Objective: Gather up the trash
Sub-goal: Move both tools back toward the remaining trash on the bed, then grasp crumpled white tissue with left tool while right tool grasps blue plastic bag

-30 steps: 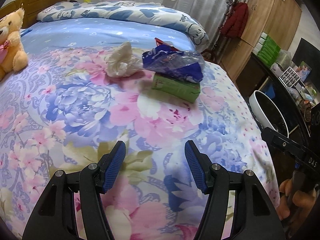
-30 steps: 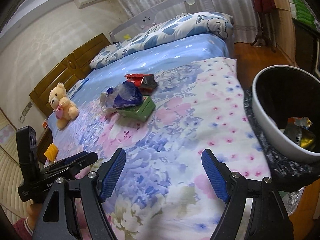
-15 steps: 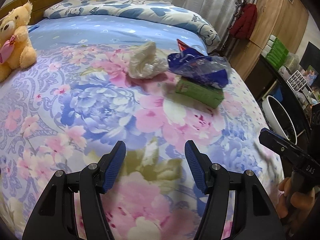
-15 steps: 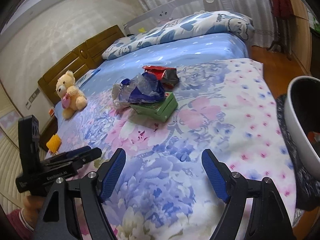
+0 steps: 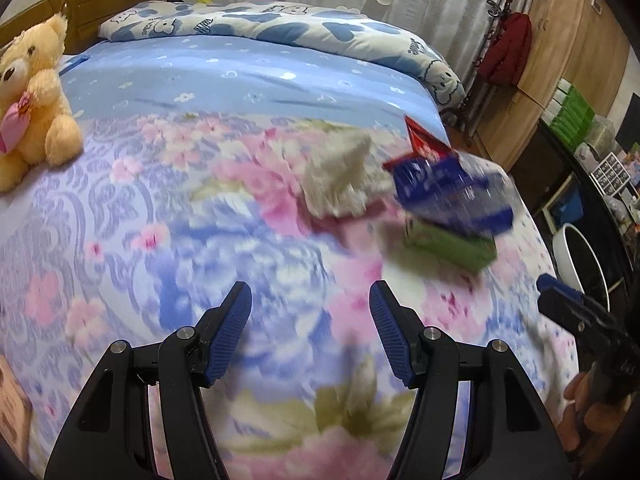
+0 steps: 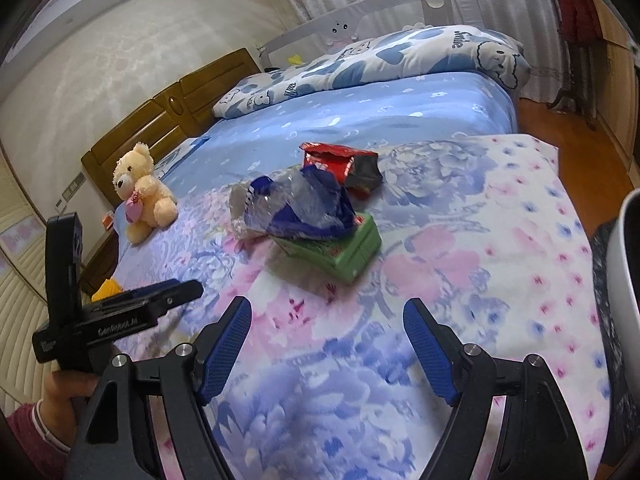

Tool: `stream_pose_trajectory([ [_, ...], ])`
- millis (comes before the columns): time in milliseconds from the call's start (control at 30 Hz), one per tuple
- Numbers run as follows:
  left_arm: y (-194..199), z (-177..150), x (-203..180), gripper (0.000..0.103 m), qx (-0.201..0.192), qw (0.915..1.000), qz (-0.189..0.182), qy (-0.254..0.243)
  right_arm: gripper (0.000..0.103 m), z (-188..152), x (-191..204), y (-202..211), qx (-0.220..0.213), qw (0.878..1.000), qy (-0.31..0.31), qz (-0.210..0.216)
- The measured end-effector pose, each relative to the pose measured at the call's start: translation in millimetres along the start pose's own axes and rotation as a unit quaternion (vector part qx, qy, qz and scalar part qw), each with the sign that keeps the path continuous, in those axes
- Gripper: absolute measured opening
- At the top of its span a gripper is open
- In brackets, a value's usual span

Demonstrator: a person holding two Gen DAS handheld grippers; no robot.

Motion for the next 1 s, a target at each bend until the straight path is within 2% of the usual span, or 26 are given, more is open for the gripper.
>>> stream_pose_trajectory([
  [333, -27, 40, -2, 0.062, 0.004, 0.9999, -0.009, -0.009, 0.080, 37, 9, -21, -0.011, 1.000, 0.001, 0.009],
  [500, -42, 53, -10, 0.062, 0.011, 0.9993, -0.033, -0.014, 0.079, 54, 8, -34, -0.016, 1.000, -0.006, 0.011],
  [567, -49, 56, -16, 0.062, 0.014, 0.9988, -0.040, -0.022, 0.077, 57, 8, -39, -0.015, 1.000, -0.008, 0.010],
  [600, -52, 56, -19, 0.061, 0.017, 0.9987, -0.042, -0.025, 0.070, 58, 7, -43, -0.013, 1.000, -0.009, 0.011],
  [633, -55, 56, -23, 0.057, 0.018, 0.9985, -0.044, -0.027, 0.055, 57, 7, -46, -0.009, 1.000, -0.010, 0.010],
  [700, -62, 52, -30, 0.028, 0.028, 0.9979, -0.048, -0.034, 0.034, 53, 7, -53, 0.008, 1.000, -0.014, 0.016],
  [800, -62, 50, -38, 0.017, 0.022, 0.9975, -0.043, -0.051, 0.030, 51, 10, -53, 0.007, 1.000, -0.014, 0.022],
  [1000, -40, 45, -37, 0.011, 0.006, 0.9975, -0.045, -0.053, 0.025, 48, 15, -41, 0.001, 0.999, -0.020, 0.029],
])
Point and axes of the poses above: each gripper's, at about its wrist camera, not at the fingertips, and y roughly against the way its jaws point, x to its left, z to its top, the point moved 10 cm from there along -y, roughly the way its jaws point, and after that the axes turned 8 degrees about y, right-handed, at the moved point
